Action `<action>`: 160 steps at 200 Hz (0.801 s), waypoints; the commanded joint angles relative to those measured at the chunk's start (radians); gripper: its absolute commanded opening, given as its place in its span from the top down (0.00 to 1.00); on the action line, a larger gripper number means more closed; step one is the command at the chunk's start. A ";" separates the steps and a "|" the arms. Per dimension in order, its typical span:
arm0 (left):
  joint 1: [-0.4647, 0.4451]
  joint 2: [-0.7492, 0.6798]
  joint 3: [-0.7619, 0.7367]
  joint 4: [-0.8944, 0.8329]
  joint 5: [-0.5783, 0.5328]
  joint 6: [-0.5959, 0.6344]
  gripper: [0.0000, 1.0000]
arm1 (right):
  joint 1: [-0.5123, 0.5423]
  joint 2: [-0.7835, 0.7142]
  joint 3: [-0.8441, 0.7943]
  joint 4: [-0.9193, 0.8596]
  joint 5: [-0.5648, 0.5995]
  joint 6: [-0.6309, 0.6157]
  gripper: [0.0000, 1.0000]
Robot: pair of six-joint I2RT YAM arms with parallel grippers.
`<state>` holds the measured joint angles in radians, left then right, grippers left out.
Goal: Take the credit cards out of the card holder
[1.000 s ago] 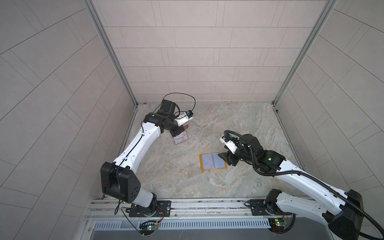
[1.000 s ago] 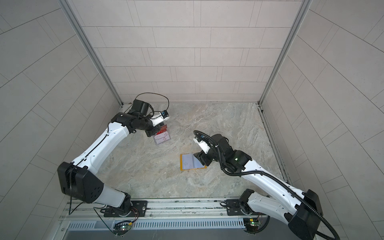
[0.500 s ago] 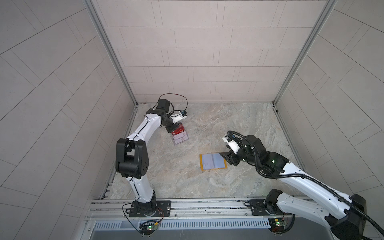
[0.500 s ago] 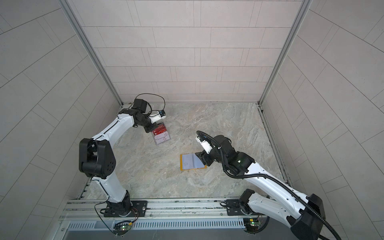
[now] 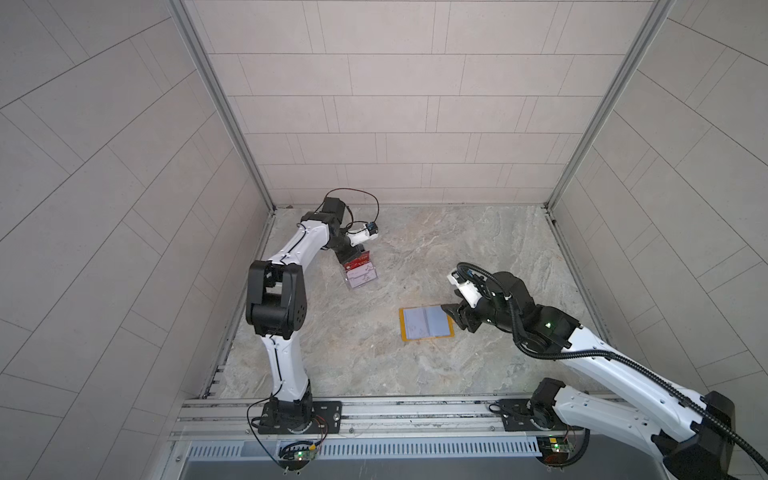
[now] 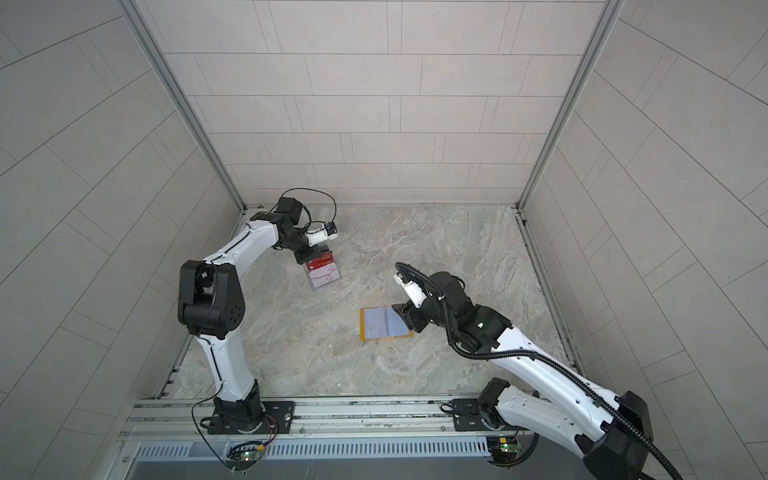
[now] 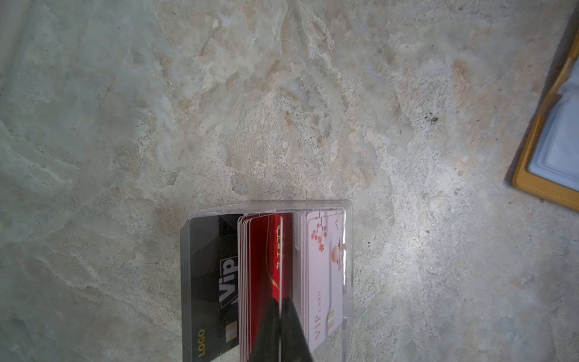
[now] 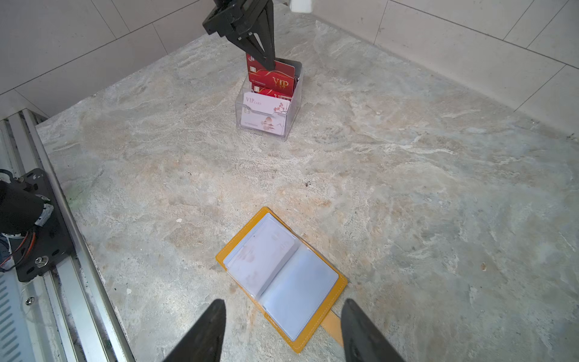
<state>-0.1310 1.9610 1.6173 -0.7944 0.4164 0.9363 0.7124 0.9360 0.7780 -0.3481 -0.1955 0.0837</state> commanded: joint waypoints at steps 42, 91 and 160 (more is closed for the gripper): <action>0.013 0.015 -0.002 -0.025 0.005 0.009 0.98 | -0.001 -0.015 -0.008 0.018 0.011 0.002 0.39; 0.013 0.041 0.003 -0.023 0.009 -0.010 0.96 | -0.001 -0.019 -0.010 0.018 0.013 0.002 0.39; 0.012 0.059 0.006 -0.019 0.028 -0.026 0.89 | 0.000 -0.016 -0.018 0.025 0.016 0.002 0.39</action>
<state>-0.1246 1.9995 1.6173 -0.7982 0.4255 0.9199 0.7124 0.9360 0.7769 -0.3408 -0.1936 0.0837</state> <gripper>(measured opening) 0.093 0.608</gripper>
